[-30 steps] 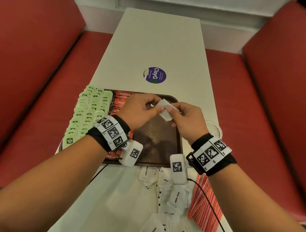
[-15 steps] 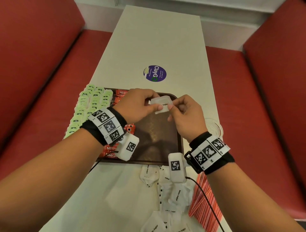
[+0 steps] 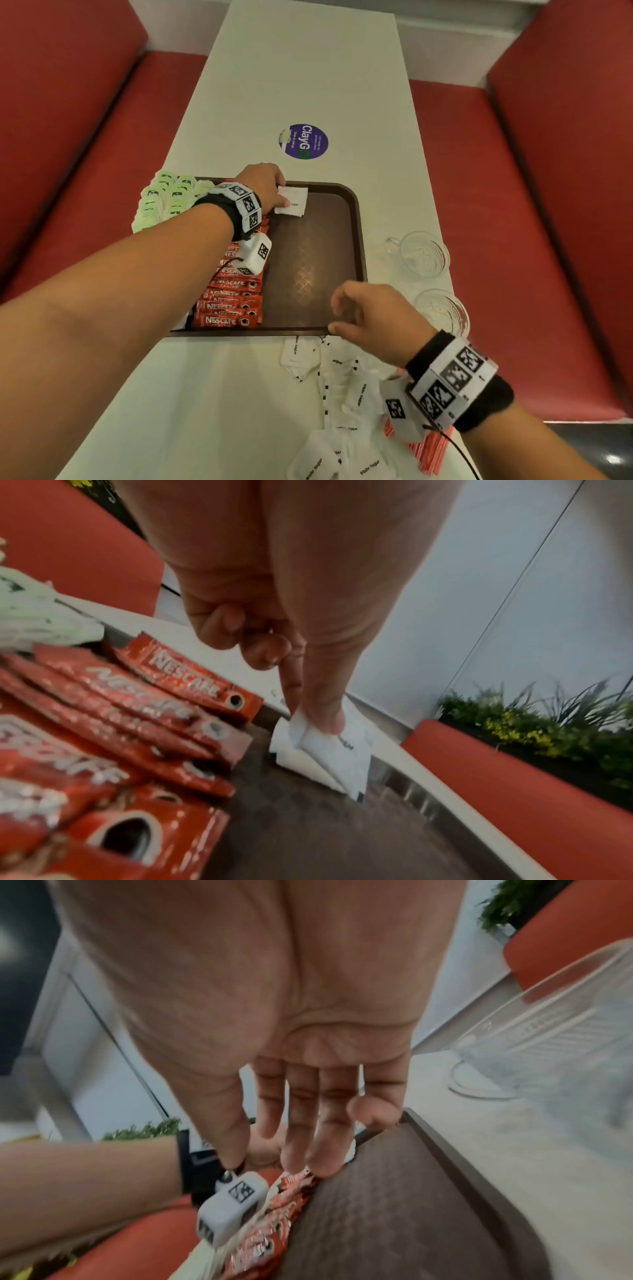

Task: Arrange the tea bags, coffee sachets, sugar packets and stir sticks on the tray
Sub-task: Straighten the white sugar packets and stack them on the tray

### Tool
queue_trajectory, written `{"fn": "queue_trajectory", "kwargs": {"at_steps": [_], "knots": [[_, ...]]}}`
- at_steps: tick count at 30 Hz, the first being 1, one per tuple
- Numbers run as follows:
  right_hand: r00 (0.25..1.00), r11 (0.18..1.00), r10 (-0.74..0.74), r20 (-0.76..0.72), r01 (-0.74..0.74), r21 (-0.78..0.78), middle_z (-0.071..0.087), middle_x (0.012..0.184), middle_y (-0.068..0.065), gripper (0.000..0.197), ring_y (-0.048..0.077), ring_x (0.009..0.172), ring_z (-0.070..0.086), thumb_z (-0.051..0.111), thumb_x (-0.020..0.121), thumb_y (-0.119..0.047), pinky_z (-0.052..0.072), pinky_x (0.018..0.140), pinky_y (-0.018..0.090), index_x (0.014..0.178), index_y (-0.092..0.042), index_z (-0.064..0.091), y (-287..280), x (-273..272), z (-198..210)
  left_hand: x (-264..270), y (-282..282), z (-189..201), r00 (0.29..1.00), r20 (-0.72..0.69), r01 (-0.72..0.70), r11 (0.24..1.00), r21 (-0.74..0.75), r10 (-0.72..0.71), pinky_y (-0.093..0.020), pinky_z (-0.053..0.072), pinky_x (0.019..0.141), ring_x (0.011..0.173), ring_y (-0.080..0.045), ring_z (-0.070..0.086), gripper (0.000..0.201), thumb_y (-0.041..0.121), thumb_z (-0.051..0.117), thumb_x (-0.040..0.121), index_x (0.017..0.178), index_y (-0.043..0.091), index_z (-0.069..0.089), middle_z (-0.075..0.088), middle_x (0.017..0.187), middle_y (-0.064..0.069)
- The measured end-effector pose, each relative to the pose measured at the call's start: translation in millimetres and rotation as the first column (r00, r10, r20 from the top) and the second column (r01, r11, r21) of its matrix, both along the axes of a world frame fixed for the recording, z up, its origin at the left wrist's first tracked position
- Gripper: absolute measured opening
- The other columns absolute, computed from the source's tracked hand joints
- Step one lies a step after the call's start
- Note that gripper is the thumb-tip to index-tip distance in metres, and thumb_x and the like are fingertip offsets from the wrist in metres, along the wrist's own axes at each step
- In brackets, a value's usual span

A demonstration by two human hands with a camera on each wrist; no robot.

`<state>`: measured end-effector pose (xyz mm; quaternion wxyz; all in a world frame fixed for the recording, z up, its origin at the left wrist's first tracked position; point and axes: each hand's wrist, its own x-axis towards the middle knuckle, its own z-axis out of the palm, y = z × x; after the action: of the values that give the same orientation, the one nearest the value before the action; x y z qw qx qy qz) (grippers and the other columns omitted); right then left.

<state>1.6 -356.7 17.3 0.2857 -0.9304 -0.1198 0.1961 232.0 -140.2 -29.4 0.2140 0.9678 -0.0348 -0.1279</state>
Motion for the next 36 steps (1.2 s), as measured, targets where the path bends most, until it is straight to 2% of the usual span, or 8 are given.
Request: {"fn": "queue_trajectory", "kwargs": {"at_steps": [4,10,15,21,24,29,33,36], "knots": [[0.993,0.983,0.101,-0.063,-0.109,-0.147,0.062,0.104,-0.017,0.030,0.002,0.094,0.057,0.071,0.086,-0.046,0.049,0.086,0.022,0.111,-0.033,0.059,-6.7,-20.6,-7.1,11.5,-8.0,-6.8,1.000,0.012,-0.007,0.995,0.095,0.006,-0.036,0.049,0.092,0.109,-0.029,0.061,0.045,0.030,0.082,0.079,0.117,0.015,0.062,0.066,0.118,-0.008],[0.985,0.937,0.124,-0.116,-0.155,-0.314,0.059,0.111,-0.010,0.046,0.009,0.087,0.047,0.070,0.084,-0.049,0.039,0.073,0.024,0.123,-0.029,0.057,-11.9,-33.8,-17.8,13.2,-11.7,-9.3,0.998,0.008,-0.055,0.984,0.172,0.054,-0.039,0.051,0.086,0.105,-0.032,0.061,0.055,0.036,0.082,0.078,0.118,0.011,0.056,0.065,0.116,-0.012],[0.988,0.941,0.080,-0.131,-0.118,-0.317,0.058,0.114,-0.010,0.049,0.009,0.088,0.046,0.073,0.081,-0.048,0.038,0.074,0.025,0.124,-0.028,0.058,-17.2,-41.6,-24.1,-19.8,-15.4,8.6,0.988,0.130,-0.093,0.991,0.097,0.080,-0.035,0.045,0.080,0.106,-0.030,0.061,0.051,0.046,0.075,0.082,0.118,0.016,0.056,0.064,0.114,-0.008],[0.992,0.954,0.037,-0.118,-0.071,-0.293,0.059,0.112,-0.006,0.043,0.015,0.096,0.055,0.073,0.084,-0.046,0.048,0.082,0.029,0.119,-0.025,0.060,-17.4,-46.5,-28.4,-121.7,-33.3,30.7,0.976,0.159,0.159,0.985,-0.067,-0.147,-0.028,0.046,0.069,0.082,-0.012,0.062,0.016,0.045,0.065,0.089,0.090,0.029,0.065,0.062,0.082,0.012],[0.997,0.956,0.020,-0.081,-0.042,-0.289,0.058,0.109,-0.004,0.032,0.016,0.094,0.056,0.069,0.087,-0.044,0.048,0.081,0.030,0.112,-0.024,0.062,-15.4,-46.3,-33.0,-176.3,-41.8,34.5,0.941,0.076,0.334,0.941,-0.055,-0.330,-0.022,0.046,0.072,0.081,-0.001,0.056,0.012,0.046,0.065,0.090,0.087,0.035,0.065,0.058,0.086,0.016],[0.999,0.959,0.005,-0.054,-0.020,-0.282,0.058,0.109,0.000,0.021,0.019,0.097,0.059,0.063,0.093,-0.035,0.047,0.081,0.030,0.109,-0.022,0.066,-10.3,-41.7,-39.3,-226.0,-47.2,22.8,0.836,-0.038,0.548,0.832,0.084,-0.547,-0.030,0.050,0.080,0.088,-0.008,0.057,0.019,0.047,0.068,0.087,0.100,0.032,0.068,0.056,0.093,0.014],[0.999,0.962,0.017,-0.044,-0.028,-0.271,0.057,0.106,0.000,0.012,0.020,0.093,0.059,0.061,0.095,-0.029,0.047,0.080,0.030,0.103,-0.021,0.067,-6.9,-40.7,-41.7,-241.3,-47.5,9.7,0.818,-0.081,0.574,0.800,0.172,-0.569,-0.032,0.049,0.078,0.089,-0.014,0.056,0.031,0.050,0.068,0.086,0.106,0.027,0.064,0.054,0.095,0.009],[1.000,0.973,0.014,-0.008,-0.015,-0.232,0.048,0.102,-0.002,0.011,0.018,0.086,0.052,0.057,0.097,-0.025,0.044,0.077,0.029,0.101,-0.019,0.065,-6.7,-43.4,-42.4,-245.4,-48.7,7.0,0.827,-0.078,0.561,0.810,0.171,-0.557,-0.033,0.048,0.076,0.090,-0.017,0.058,0.028,0.047,0.066,0.088,0.097,0.021,0.061,0.053,0.094,0.007]]}}
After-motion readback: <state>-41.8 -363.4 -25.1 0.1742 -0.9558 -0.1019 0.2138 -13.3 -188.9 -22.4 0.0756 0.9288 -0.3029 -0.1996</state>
